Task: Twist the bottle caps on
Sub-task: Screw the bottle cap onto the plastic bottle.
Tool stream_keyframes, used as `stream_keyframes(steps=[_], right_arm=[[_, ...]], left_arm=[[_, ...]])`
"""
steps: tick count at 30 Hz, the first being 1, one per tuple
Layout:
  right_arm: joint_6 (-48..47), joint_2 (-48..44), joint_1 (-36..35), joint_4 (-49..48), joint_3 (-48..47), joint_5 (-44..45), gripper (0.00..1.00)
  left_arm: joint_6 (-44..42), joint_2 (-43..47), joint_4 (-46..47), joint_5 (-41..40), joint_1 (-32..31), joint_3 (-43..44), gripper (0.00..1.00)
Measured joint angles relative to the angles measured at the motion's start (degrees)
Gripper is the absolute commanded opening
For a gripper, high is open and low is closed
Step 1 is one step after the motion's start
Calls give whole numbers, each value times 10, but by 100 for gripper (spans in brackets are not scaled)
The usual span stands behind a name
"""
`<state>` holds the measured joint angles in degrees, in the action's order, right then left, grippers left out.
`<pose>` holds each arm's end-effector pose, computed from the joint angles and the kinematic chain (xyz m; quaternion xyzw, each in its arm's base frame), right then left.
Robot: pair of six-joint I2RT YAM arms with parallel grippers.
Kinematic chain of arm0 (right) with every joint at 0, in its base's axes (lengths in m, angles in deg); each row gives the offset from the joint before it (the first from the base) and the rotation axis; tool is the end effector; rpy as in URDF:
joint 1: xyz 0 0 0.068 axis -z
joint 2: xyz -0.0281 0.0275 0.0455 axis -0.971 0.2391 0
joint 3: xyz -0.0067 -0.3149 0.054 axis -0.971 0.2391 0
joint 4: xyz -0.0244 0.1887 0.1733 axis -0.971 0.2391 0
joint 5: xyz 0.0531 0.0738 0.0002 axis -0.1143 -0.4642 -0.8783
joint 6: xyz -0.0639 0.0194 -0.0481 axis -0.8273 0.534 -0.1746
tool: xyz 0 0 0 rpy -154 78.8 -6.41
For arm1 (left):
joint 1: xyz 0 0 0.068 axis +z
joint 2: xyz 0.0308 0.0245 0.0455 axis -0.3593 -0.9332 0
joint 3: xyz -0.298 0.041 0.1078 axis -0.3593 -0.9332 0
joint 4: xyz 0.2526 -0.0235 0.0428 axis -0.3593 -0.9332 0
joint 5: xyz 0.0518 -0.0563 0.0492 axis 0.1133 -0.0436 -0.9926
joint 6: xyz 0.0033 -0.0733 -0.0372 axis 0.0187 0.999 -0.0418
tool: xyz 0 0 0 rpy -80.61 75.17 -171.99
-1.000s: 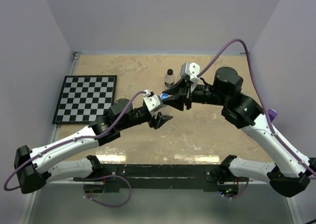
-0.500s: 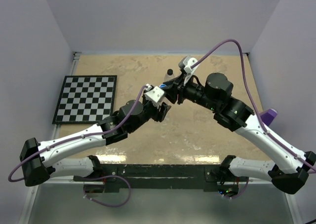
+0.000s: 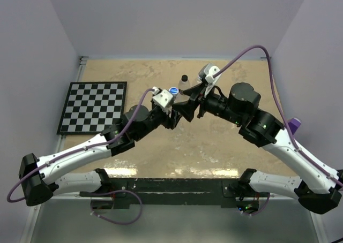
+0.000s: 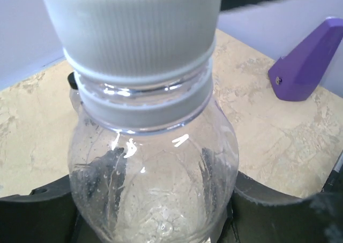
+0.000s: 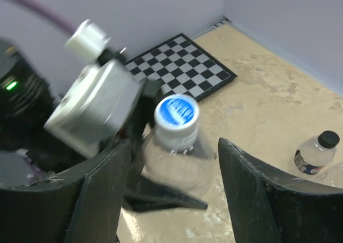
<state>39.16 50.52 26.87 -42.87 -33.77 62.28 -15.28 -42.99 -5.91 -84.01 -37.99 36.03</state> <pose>0.1447 0.1803 0.4937 -0.2937 0.6595 0.3626 0.5894 0.1537 -0.2221 0.3902 0.2559 0.6959 -0.2799 0.6098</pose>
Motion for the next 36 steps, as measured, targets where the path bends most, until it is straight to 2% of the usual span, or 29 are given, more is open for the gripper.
stream_keyframes(steps=[3,7,14,20,28,36], right_arm=[[-15,-13,-12,36,-18,-37,73],[-58,-23,-14,74,-51,-75,73],[-163,-21,-14,142,-101,-154,69],[-248,-4,-13,212,-152,-212,65],[-313,12,-12,268,-183,-279,58],[-337,40,-12,290,-184,-297,56]], left_arm=[[6,10,-1,48,44,0,0],[-3,17,-6,155,103,0,0],[-63,21,-57,367,118,0,0],[-106,25,-103,489,124,7,0],[-141,21,-131,586,124,36,0],[-159,13,-151,627,125,44,0]])
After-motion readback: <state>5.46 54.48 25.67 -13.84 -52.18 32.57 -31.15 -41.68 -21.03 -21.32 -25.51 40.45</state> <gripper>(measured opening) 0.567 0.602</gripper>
